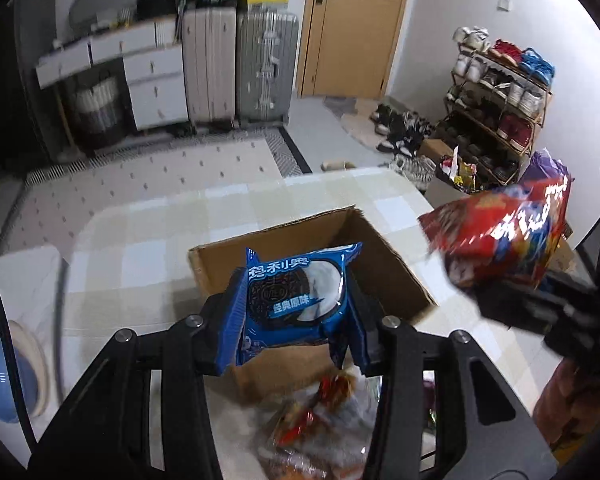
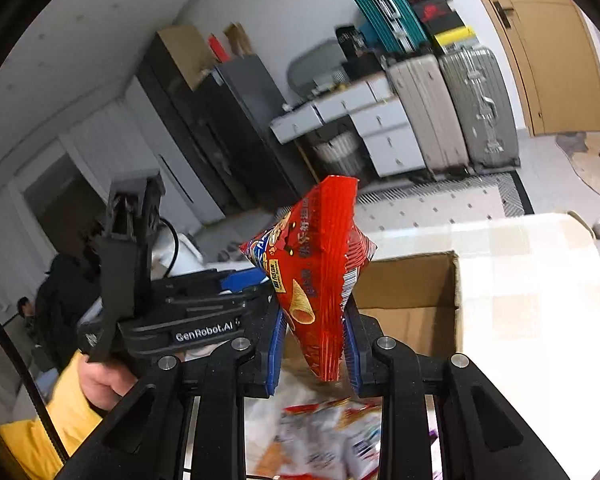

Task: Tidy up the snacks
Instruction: 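Carry both packs into the cardboard box and open both grippers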

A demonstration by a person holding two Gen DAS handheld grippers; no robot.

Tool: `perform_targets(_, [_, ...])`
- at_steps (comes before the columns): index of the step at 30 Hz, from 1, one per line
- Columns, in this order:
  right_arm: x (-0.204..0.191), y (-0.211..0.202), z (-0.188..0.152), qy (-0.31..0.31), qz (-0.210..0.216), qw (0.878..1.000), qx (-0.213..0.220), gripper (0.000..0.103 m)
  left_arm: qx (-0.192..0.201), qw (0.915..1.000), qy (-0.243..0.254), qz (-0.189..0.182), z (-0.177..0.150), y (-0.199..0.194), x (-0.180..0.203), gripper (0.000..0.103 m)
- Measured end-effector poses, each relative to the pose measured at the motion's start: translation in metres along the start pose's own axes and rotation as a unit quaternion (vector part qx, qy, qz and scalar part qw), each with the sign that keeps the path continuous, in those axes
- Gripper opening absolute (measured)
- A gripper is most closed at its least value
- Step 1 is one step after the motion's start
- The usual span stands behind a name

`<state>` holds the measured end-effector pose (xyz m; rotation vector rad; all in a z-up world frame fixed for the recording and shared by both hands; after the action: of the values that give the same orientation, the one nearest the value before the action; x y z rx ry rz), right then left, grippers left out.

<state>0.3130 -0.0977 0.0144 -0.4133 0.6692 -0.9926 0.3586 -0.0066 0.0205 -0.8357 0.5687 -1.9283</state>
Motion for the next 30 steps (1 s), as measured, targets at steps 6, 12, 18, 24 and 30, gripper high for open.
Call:
perform_targets(6, [0.018,0.058,-0.010,-0.021,-0.026,0.998,-0.051,0.026,-0.042,0.9969,-0.055,-0.038,-0.006,0.060,-0.031,0.041])
perform_targets(12, [0.033,0.084,-0.024,-0.024,-0.039,0.996,-0.080,0.026,-0.064,0.9953,-0.068,-0.027,-0.023,0.096,-0.059,0.041])
perform_targets(18, [0.044,0.100,-0.039,-0.026,-0.058,0.992,-0.109,0.026,-0.085,0.9934,-0.072,-0.024,-0.037,0.123,-0.068,0.042])
perform_targets(24, [0.051,0.110,-0.042,-0.027,-0.069,0.989,-0.128,0.026,-0.095,0.9931,-0.068,-0.009,-0.041,0.135,-0.073,0.042])
perform_targets(30, [0.054,0.117,-0.040,-0.034,-0.077,0.988,-0.132,0.026,-0.105,0.9930,-0.055,0.008,-0.045,0.138,-0.070,0.042])
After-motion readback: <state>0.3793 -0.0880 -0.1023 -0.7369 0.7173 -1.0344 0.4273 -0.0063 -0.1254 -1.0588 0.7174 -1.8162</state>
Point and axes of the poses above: each gripper's, at about its wrist camera, not at the fingertips, and y roughly the way its jaws point, x to its right, z to its top, the point moved 9 cm from there along y, roughly the way its jaws point, and after that the axes turned 15 degrees about -z, right-handed, at the moved point
